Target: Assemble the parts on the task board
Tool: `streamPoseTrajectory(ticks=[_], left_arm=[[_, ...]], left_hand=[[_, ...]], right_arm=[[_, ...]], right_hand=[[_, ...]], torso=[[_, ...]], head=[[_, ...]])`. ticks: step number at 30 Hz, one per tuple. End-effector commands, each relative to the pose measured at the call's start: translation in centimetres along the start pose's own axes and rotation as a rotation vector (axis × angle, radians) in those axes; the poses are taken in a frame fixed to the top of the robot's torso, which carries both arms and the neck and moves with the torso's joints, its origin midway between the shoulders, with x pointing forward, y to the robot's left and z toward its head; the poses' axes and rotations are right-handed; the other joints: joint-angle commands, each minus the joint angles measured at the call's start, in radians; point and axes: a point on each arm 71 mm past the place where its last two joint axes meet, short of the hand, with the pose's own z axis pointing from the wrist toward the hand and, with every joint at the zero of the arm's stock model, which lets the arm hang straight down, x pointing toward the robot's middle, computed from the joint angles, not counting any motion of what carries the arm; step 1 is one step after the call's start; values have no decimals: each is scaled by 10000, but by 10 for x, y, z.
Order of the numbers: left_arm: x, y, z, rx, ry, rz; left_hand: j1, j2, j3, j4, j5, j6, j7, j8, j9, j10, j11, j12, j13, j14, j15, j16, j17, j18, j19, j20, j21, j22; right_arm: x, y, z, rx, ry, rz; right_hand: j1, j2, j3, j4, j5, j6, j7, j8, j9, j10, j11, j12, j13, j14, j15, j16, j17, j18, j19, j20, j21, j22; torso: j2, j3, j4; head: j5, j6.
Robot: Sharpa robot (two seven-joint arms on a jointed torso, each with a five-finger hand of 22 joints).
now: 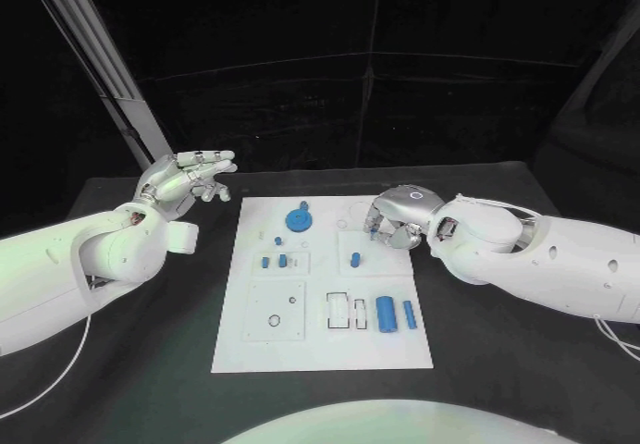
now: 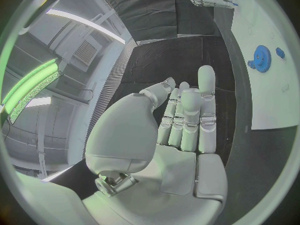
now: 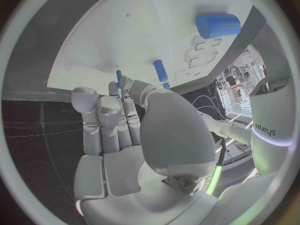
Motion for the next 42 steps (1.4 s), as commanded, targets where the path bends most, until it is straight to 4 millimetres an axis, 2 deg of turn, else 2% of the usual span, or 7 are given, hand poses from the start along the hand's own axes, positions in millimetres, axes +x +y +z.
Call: streamPoseTrajectory(ticks=[1, 5, 11, 23, 31, 35, 42], left_arm=[[0, -1, 0, 23, 58, -80], [1, -1, 0, 15, 66, -82], [2, 0, 1, 8, 98, -97], [6, 0, 2, 16, 165, -122], [10, 1, 3, 3, 235, -150], [12, 1, 4, -6, 283, -169], [16, 2, 5, -20, 365, -203]], left_hand=[[92, 7, 8, -44, 5, -26, -25, 52, -5, -52, -13, 67, 10, -88, 0, -57, -7, 140, -37, -5, -34, -8], [92, 7, 8, -44, 5, -26, -25, 52, -5, -52, -13, 67, 10, -88, 0, -57, -7, 140, -37, -5, -34, -8], [92, 8, 1, -47, 3, -28, -22, 54, -6, -60, -11, 72, 10, -91, 0, -59, -11, 140, -37, -5, -39, -12], [92, 8, 1, -47, 3, -28, -22, 54, -6, -60, -11, 72, 10, -91, 0, -59, -11, 140, -37, -5, -39, -12], [92, 8, 1, -47, 3, -28, -22, 54, -6, -60, -11, 72, 10, -91, 0, -59, -11, 140, -37, -5, -39, -12], [92, 17, -9, -50, -3, -33, -20, 55, -7, -71, -9, 82, 9, -97, 1, -66, -26, 139, -36, -6, -46, -17], [92, 17, -9, -50, -3, -33, -20, 55, -7, -71, -9, 82, 9, -97, 1, -66, -26, 139, -36, -6, -46, -17]], right_arm=[[-7, 5, -5, -217, -382, 623], [-13, 19, -7, -745, -799, 1254], [-21, 41, -4, -1802, -1566, 2034], [-21, 74, 15, -2905, -1856, 2623], [-2, 90, 26, -3152, -1216, 2843], [13, 99, 31, -3222, -786, 2948], [33, 108, 37, -3210, -10, 2726]], right_hand=[[22, 36, 87, 0, 36, 36, 8, -45, -13, 126, -23, 2, 13, 39, -58, 28, 5, -160, -73, 19, 68, 9], [24, 37, 113, -14, 51, 36, 14, -48, -15, 125, -18, -4, 13, 43, -56, 64, 49, -165, -71, 19, 105, 54], [9, 47, 187, -45, 131, 13, 54, -62, -23, 101, 12, -36, 10, 51, -36, 146, 133, -172, -89, 24, 189, 139], [-19, 34, 190, -49, 163, 6, 68, -64, -25, 91, 25, -47, 10, 55, -25, 185, 176, -176, -96, 25, 229, 181], [-66, 20, 168, -50, 213, -5, 81, -64, -27, 86, 34, -57, 12, 57, -13, 221, 203, -179, -114, 30, 271, 219], [-97, 14, 144, -47, 262, -8, 82, -62, -27, 85, 36, -61, 14, 54, -9, 233, 209, -177, -130, 35, 287, 226], [-210, 17, 43, 1, 264, -29, 90, -64, -29, 56, 43, -79, 14, 39, 4, 234, 183, -175, -171, 50, 316, 240]], torso=[[22, -23, 24], [16, -11, 2], [35, -33, 22], [21, -61, 0], [12, -83, -27], [11, -73, -44], [-1, -80, -53]], head=[[-20, 25], [45, 40], [181, 46], [871, -112], [1330, -271], [1544, -354], [1631, -431]])
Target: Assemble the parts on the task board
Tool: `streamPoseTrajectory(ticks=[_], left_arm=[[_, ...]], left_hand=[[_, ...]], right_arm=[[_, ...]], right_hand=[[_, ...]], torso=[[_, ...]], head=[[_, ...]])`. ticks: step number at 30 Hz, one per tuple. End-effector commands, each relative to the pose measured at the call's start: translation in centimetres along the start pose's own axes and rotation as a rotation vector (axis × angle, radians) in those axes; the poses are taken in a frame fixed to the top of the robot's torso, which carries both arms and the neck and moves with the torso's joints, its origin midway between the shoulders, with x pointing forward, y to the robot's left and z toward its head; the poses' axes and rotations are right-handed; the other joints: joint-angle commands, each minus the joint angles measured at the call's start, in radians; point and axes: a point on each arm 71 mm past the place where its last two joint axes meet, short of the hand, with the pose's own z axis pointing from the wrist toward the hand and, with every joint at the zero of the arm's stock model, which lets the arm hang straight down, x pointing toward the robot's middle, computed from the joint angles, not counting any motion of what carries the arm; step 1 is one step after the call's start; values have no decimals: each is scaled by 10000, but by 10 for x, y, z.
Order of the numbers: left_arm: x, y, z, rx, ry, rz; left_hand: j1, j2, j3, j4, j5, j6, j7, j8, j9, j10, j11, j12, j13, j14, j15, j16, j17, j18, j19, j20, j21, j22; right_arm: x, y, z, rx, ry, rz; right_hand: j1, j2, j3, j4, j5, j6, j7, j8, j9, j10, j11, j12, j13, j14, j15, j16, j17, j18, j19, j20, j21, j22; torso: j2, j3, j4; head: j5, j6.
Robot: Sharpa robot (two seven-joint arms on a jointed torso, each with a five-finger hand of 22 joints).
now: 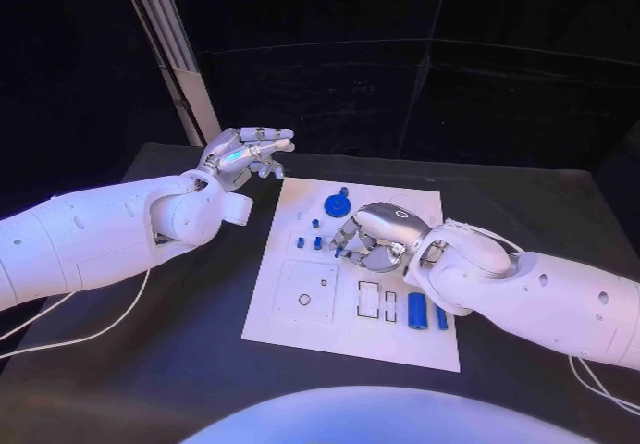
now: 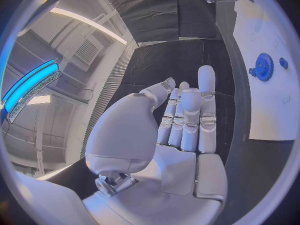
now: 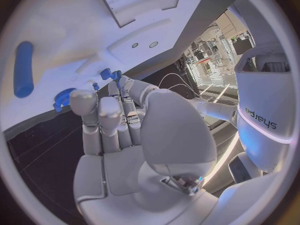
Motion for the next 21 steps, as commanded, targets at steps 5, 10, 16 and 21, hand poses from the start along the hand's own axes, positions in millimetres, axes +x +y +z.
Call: streamPoseTrajectory(ticks=[5, 10, 16, 21], left_arm=[[5, -1, 2, 33, 153, -109], [6, 0, 2, 22, 184, -121], [7, 0, 3, 15, 212, -132], [7, 0, 3, 12, 217, -133]], left_hand=[[92, 17, -10, -51, -3, -33, -19, 55, -9, -72, -9, 26, 12, -98, 0, -66, -9, 139, -36, -6, -47, -7], [95, 19, -17, -56, -6, -40, -17, 54, -11, -80, -8, 33, 12, -100, 1, -67, -9, 139, -35, -6, -53, -11], [95, 19, -17, -56, -6, -40, -17, 54, -11, -80, -8, 33, 12, -100, 1, -67, -9, 139, -35, -6, -53, -11], [95, 19, -17, -56, -6, -40, -17, 54, -11, -80, -8, 33, 12, -100, 1, -67, -9, 139, -35, -6, -53, -11]], right_arm=[[17, 4, 4, -115, 958, -280], [23, 8, 6, -260, 1146, -254], [26, 12, 8, -392, 1154, -251], [28, 15, 9, -489, 1136, -239]], right_hand=[[-129, 42, -98, 26, 39, 7, 52, -64, -16, 21, 4, 9, 0, 38, 4, 29, -24, -175, -61, 17, 46, 10], [-135, 48, -106, 30, 40, 7, 50, -62, -15, 21, 3, 9, 1, 40, 5, 45, -3, -178, -57, 18, 60, 30], [-133, 58, -110, 29, 48, 8, 47, -60, -15, 25, 0, 11, 2, 42, 4, 58, 13, -179, -57, 19, 69, 40], [-133, 58, -110, 29, 48, 8, 47, -60, -15, 25, 0, 11, 2, 42, 4, 58, 13, -179, -57, 19, 69, 40]], torso=[[-6, 5, -14], [-10, 3, -7], [-15, 5, -16], [-20, 2, -5]], head=[[76, -68], [116, -98], [136, -143], [159, -185]])
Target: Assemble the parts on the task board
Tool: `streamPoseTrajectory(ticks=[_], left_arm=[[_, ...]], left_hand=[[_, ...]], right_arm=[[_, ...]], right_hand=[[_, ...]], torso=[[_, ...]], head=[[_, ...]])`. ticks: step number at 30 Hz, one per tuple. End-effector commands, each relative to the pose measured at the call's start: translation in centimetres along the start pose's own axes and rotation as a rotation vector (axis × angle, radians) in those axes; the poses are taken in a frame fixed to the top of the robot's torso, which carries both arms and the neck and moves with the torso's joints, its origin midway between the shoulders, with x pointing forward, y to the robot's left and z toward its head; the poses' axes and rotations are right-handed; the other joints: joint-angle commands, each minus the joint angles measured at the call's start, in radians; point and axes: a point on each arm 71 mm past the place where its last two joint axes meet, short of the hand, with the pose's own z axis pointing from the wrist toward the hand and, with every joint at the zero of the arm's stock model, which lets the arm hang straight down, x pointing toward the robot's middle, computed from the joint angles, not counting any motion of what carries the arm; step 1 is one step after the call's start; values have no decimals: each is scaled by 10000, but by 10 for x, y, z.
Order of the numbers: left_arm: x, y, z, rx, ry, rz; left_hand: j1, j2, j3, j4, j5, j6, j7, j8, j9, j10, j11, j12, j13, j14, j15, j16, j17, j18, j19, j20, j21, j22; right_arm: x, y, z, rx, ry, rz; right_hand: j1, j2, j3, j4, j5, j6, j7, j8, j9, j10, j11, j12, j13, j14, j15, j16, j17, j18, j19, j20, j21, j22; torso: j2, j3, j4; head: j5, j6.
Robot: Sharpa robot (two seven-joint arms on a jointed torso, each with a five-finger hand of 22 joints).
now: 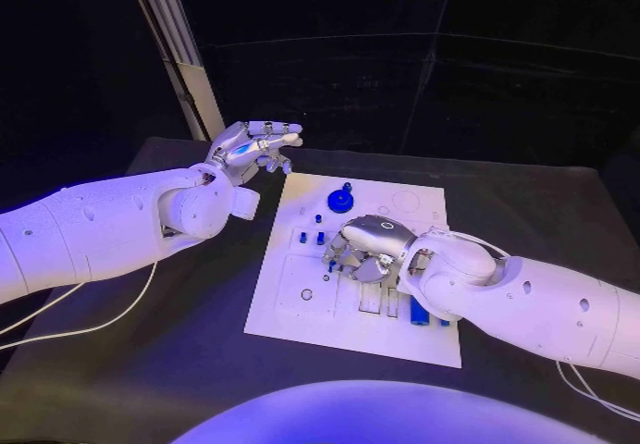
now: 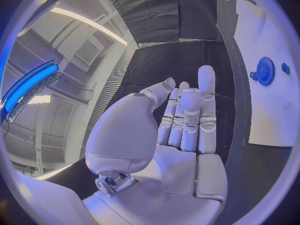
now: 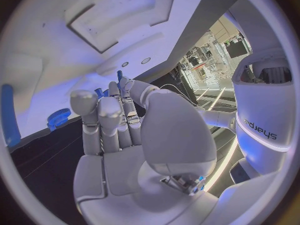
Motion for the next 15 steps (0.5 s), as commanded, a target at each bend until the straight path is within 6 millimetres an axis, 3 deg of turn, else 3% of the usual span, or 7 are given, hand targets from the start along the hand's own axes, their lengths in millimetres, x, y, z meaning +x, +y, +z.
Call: streamPoseTrajectory(ticks=[1, 15], left_arm=[[2, -1, 1, 38, 108, -91], [1, -1, 1, 7, 106, -88]], left_hand=[[95, 19, -17, -57, -6, -41, -18, 55, -11, -80, -8, 32, 13, -100, 1, -67, -11, 139, -35, -6, -53, -13], [93, 20, -34, -62, -11, -57, -11, 51, -15, -98, -3, 42, 11, -106, 4, -72, -24, 138, -34, -6, -62, -19]], right_arm=[[1, 3, 1, -184, 101, -131], [3, 6, 4, -327, 242, -112]], right_hand=[[-53, 40, -58, -23, 55, 9, 46, -60, -14, 29, -3, 11, 18, 42, 3, 63, 14, -180, -57, 20, 74, 15], [-46, 54, -64, -31, 77, 8, 42, -58, -14, 30, -6, 11, 20, 43, 0, 71, 18, -178, -63, 20, 81, 19]], torso=[[-7, 2, 8], [-13, 22, -2]], head=[[33, -31], [92, -122]])
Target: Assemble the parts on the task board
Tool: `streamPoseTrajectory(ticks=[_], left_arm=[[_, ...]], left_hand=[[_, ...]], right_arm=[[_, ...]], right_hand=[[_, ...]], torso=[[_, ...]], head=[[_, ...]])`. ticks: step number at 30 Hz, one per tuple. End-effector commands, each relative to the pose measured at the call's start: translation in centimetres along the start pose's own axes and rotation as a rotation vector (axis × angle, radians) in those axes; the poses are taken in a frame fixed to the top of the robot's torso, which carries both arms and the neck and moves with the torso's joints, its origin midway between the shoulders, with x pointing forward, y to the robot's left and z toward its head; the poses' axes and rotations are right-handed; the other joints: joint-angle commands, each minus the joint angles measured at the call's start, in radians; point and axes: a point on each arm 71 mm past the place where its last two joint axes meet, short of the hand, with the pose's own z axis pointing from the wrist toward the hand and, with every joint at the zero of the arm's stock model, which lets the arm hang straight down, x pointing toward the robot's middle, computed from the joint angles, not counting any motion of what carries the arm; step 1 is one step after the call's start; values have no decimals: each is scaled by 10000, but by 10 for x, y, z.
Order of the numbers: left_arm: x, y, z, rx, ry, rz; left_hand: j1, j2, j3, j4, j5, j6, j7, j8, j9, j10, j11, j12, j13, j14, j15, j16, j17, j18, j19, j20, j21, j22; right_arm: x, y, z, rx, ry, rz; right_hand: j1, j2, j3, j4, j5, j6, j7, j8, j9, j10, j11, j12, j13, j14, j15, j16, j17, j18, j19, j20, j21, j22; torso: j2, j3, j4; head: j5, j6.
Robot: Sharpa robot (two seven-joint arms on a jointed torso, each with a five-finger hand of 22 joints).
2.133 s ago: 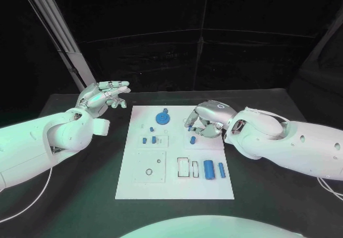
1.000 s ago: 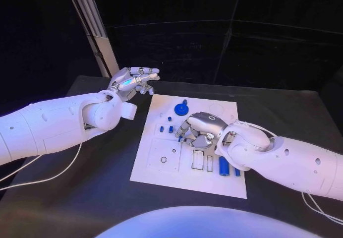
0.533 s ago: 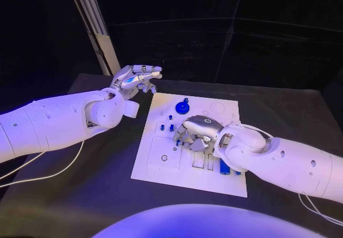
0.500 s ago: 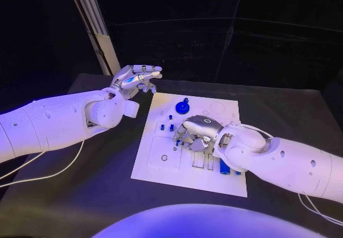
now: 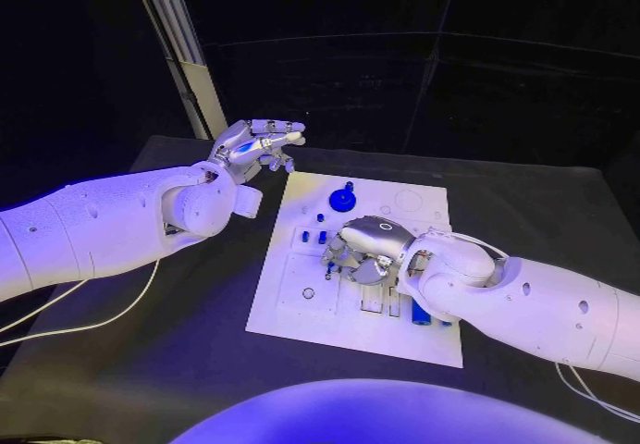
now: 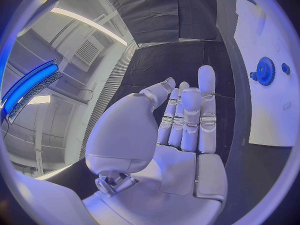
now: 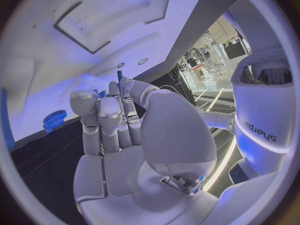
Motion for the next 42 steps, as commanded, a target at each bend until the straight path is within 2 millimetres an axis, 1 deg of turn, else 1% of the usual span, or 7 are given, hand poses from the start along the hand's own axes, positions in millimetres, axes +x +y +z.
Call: streamPoseTrajectory(ticks=[1, 4, 10, 14, 20, 31, 42], left_arm=[[1, -1, 1, 26, 107, -89], [1, -1, 1, 22, 103, -87], [1, -1, 1, 14, 93, -81], [0, -1, 1, 10, 85, -76], [0, -1, 1, 1, 78, -72], [0, -1, 2, -15, 80, -70], [0, 0, 2, -42, 98, -80]], left_hand=[[93, 20, -5, -33, -11, -57, -11, 51, -16, -98, -3, 42, 12, -69, -33, -33, -9, 140, -34, -6, -62, -9], [93, 20, -5, -33, -11, -57, -11, 51, -16, -98, -3, 42, 12, -69, -33, -33, -9, 140, -34, -6, -62, -9], [93, 20, -5, -33, -11, -57, -11, 51, -16, -98, -3, 42, 12, -69, -33, -33, -9, 140, -34, -6, -62, -9], [93, 20, -5, -33, -11, -57, -11, 51, -16, -98, -3, 42, 12, -69, -33, -33, -9, 140, -34, -6, -62, -9], [83, 23, -24, -34, -13, -71, -5, 48, -19, -113, 3, 53, 11, -74, -29, -37, -20, 138, -33, -4, -71, -16], [73, 21, -46, -34, -14, -94, 3, 42, -24, -135, 10, 62, 8, -79, -24, -41, -33, 136, -32, -2, -81, -23], [67, 22, -60, -36, -13, -112, 9, 37, -27, -151, 15, 68, 6, -82, -20, -42, -39, 135, -30, 0, -88, -28]], right_arm=[[1, 2, 1, -146, 157, -77], [2, 2, 1, -151, 214, -90], [3, 2, 1, -155, 302, -90], [4, 3, 2, -182, 372, -138], [6, 4, 2, -205, 467, -249], [9, 5, 4, -216, 652, -364], [9, 6, 5, -181, 665, -992]], right_hand=[[-32, 68, -27, -7, 26, 8, 42, -58, -13, 32, -7, 18, 9, 43, 0, 34, 6, -178, -63, 20, 30, 3], [-33, 67, -31, -10, 31, 5, 43, -59, -14, 29, -7, 17, 9, 42, 0, 36, 8, -177, -66, 20, 31, 3], [-33, 67, -34, -12, 34, 2, 43, -60, -14, 27, -6, 16, 9, 42, 0, 38, 9, -177, -68, 20, 32, 2], [-33, 67, -34, -12, 34, 2, 43, -60, -14, 27, -6, 16, 9, 42, 0, 38, 9, -177, -68, 20, 32, 2], [-33, 67, -34, -12, 34, 2, 43, -60, -14, 27, -6, 16, 9, 42, 0, 38, 9, -177, -68, 20, 32, 2], [-31, 64, -50, -23, 47, -13, 46, -65, -17, 16, -4, 10, 8, 38, 1, 35, -2, -176, -75, 21, 42, 11], [-76, 9, -133, -41, 53, -52, 50, -74, -22, -21, 6, -4, 6, 15, 7, 1, -65, -175, -114, 37, 44, -6]], torso=[[-1, 12, -2], [1, 25, -6], [-7, 32, -5], [-7, 45, -9], [-13, 48, -4], [-20, 59, -8], [-25, 82, -8]], head=[[7, -21], [14, -41], [21, -89], [21, -96], [-2, -101], [6, -132], [4, -161]])
